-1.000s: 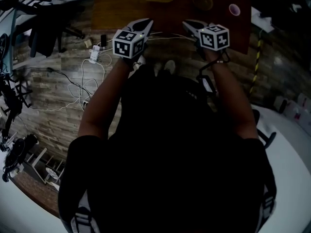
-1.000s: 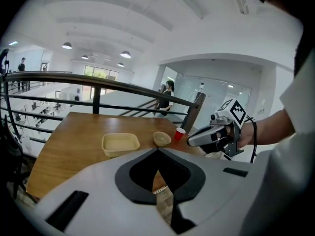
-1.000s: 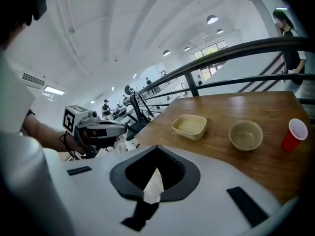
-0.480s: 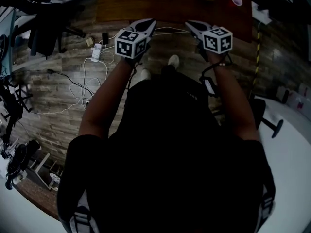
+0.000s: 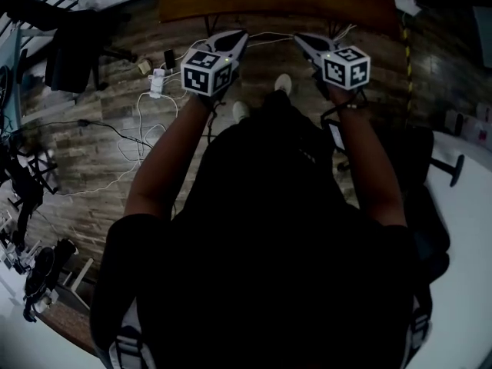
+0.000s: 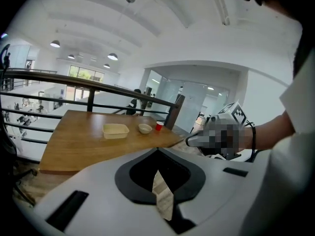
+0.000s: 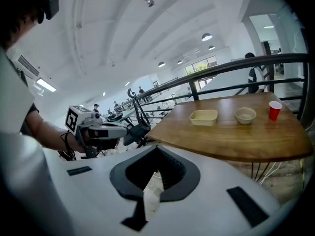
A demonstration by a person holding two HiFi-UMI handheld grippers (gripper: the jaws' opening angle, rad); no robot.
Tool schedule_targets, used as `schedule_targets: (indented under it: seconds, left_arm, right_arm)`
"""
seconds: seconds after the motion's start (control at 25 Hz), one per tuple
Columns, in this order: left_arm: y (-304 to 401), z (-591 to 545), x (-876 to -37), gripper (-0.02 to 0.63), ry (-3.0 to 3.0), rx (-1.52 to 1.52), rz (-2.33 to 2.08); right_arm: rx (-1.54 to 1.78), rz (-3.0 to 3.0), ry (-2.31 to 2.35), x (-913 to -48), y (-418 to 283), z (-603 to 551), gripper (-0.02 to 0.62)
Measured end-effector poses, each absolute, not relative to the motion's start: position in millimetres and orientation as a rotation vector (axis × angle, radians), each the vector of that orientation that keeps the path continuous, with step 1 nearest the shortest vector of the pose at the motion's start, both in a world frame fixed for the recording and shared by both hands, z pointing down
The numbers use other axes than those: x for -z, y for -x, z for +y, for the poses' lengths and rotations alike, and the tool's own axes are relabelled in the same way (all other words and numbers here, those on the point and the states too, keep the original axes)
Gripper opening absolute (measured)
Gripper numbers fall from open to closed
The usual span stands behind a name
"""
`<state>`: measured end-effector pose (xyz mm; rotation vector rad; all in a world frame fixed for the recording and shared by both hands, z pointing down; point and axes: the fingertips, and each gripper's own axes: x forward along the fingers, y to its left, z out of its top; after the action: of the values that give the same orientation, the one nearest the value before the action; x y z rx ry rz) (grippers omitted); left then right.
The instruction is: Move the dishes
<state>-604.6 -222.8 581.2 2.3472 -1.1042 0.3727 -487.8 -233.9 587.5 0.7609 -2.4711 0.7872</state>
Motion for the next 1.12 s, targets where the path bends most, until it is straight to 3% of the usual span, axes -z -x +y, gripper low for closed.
schedule_targets:
  seconds: [1.12]
  left_arm:
    - [456,-37,-541,-0.005,-2.378,-0.325,-1.191]
  right_arm:
    - [-0.67,-2.602,-0.633,-541,367,-41,0.011]
